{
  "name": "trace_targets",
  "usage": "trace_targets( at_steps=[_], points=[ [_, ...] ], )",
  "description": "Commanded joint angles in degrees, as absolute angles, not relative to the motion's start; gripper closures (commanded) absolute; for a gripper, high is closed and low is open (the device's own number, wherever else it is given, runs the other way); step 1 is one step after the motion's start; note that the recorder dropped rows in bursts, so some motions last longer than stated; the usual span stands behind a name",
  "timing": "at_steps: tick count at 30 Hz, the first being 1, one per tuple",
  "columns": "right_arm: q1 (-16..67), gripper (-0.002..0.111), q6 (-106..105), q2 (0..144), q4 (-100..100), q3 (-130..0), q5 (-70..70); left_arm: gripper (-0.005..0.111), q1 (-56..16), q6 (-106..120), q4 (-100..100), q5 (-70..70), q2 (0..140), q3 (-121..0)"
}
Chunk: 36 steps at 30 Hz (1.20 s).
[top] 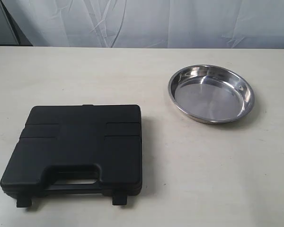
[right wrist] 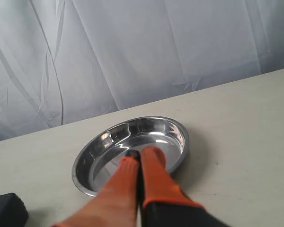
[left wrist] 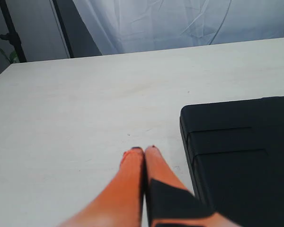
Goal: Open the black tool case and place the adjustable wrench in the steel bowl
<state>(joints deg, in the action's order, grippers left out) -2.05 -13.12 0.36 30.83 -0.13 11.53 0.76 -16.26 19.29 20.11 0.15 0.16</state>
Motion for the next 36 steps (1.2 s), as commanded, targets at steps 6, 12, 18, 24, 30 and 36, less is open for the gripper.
trace_targets(
  at_steps=[6,12,18,24,30,36],
  points=[
    [-2.3,0.109,-13.3,0.0,30.8,0.0,11.2,0.107,1.0,-16.3,19.3,19.4,0.0,0.0],
    [-2.3,0.109,-10.7,0.0,41.6,0.0,2.4,0.107,1.0,-16.3,19.3,19.4,0.0,0.0],
    [-2.3,0.109,-4.5,0.0,73.1,0.0,-10.8,0.107,1.0,-16.3,19.3,19.4,0.0,0.0],
    [-2.3,0.109,-2.7,0.0,66.9,-1.3,-21.5,0.107,1.0,-16.3,19.3,19.4,0.0,0.0],
    [-2.3,0.109,0.0,2.9,49.0,-14.6,-26.0,0.107,1.0,-16.3,19.3,19.4,0.0,0.0],
    [-2.2,0.109,7.2,26.1,1.5,-37.9,-8.4,0.107,1.0,-16.3,19.3,19.4,0.0,0.0]
  ],
)
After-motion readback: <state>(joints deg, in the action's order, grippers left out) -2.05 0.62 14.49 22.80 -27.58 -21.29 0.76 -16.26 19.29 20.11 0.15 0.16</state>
